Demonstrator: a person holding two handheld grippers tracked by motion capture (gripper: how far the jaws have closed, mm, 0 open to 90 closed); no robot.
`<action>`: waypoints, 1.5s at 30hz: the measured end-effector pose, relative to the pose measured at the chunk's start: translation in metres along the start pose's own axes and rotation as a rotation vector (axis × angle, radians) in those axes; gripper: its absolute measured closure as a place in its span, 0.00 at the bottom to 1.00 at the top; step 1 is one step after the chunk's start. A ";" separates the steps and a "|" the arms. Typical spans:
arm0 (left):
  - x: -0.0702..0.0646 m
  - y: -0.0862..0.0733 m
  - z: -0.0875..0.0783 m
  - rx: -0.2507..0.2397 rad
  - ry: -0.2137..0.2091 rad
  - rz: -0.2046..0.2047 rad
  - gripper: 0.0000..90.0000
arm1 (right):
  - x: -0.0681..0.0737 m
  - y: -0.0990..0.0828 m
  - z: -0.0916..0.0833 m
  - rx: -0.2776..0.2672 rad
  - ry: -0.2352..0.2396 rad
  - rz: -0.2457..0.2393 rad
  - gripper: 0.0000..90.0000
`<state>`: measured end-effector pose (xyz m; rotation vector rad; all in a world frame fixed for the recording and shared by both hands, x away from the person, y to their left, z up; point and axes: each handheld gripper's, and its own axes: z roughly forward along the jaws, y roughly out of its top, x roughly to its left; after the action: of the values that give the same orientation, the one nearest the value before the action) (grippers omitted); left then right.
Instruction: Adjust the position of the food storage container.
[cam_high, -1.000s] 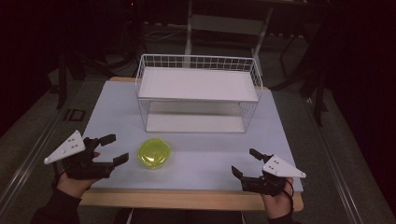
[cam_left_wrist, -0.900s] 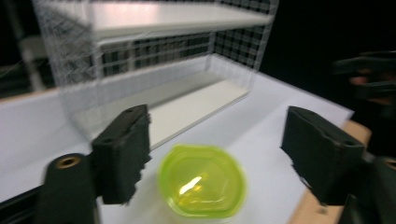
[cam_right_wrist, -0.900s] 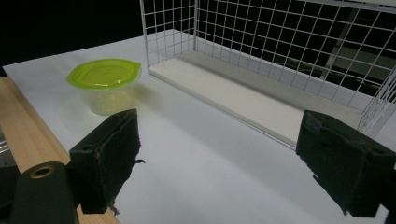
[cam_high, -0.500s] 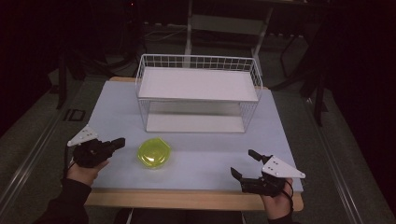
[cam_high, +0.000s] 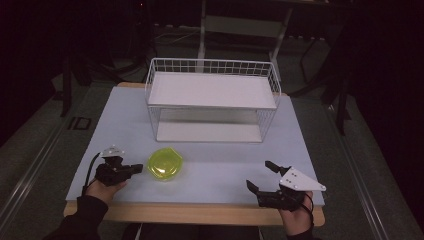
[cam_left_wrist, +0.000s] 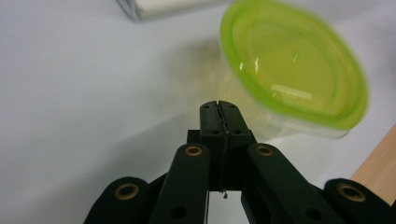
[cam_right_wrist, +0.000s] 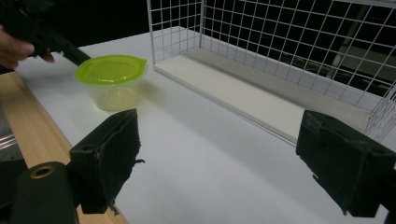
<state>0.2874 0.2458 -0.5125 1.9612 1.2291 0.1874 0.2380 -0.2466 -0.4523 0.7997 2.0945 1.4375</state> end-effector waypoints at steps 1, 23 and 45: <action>-0.001 -0.001 0.004 0.017 -0.007 0.006 1.00 | 0.000 0.000 0.000 -0.002 0.001 0.002 0.15; -0.026 0.024 0.056 0.052 -0.105 0.002 1.00 | -0.002 -0.001 -0.001 0.006 0.004 0.004 0.15; -0.045 0.019 0.060 0.089 -0.107 -0.082 1.00 | 0.000 -0.001 0.000 0.022 0.003 -0.011 0.15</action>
<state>0.3074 0.1722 -0.5279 1.9653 1.2636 -0.0137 0.2374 -0.2471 -0.4533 0.7933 2.1174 1.4128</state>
